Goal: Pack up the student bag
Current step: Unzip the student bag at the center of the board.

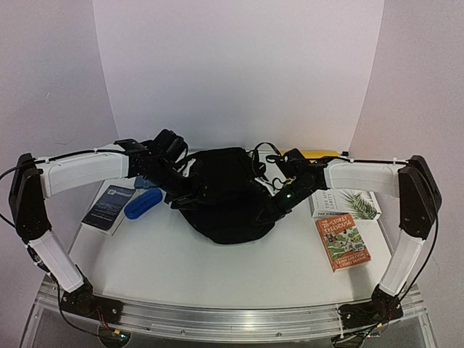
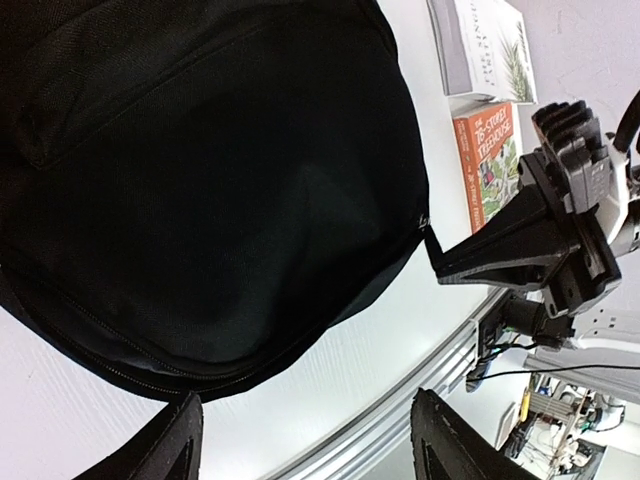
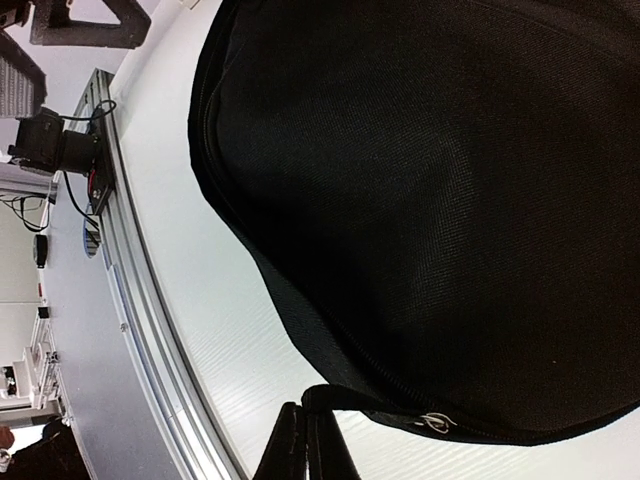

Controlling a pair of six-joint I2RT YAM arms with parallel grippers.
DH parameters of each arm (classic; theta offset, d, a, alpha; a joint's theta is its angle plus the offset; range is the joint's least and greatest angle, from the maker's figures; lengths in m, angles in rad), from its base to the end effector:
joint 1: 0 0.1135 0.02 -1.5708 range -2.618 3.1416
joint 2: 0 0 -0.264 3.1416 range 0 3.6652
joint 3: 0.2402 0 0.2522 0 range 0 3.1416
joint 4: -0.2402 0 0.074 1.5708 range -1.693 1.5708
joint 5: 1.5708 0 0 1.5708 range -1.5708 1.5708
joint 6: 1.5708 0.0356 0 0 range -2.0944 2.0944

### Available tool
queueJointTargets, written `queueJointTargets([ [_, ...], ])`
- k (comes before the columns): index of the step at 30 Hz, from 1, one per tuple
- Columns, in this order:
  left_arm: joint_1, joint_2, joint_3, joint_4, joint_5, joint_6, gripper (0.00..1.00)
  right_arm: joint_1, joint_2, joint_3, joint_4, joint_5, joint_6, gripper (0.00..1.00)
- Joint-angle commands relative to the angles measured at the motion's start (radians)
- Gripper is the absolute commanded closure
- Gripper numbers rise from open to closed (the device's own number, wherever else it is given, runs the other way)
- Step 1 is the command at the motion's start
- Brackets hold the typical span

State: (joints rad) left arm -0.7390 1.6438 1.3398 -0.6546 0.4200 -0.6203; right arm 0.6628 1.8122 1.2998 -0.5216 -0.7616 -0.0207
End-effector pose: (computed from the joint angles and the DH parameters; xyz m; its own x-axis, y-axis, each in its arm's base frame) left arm 0.2505 -0.2479 0.2736 -0.9504 0.1480 -0.2736 0.2898 0.7412 -0.6056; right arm 0.2821 0.2514 0.2163 -0.6623 -0.5360 -0.5236 -0.7374 0.3423 0.5823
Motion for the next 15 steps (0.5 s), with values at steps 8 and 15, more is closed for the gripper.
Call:
queueJointTargets([
  [8,-0.192,0.075,0.068,0.095,-0.101,0.383,0.29,-0.062,-0.004,-0.002,0.016,-0.037,0.013,1.00],
  [15,-0.229,0.189,0.112,0.139,-0.212,0.580,0.31,-0.063,0.024,0.012,0.017,-0.054,0.046,1.00],
])
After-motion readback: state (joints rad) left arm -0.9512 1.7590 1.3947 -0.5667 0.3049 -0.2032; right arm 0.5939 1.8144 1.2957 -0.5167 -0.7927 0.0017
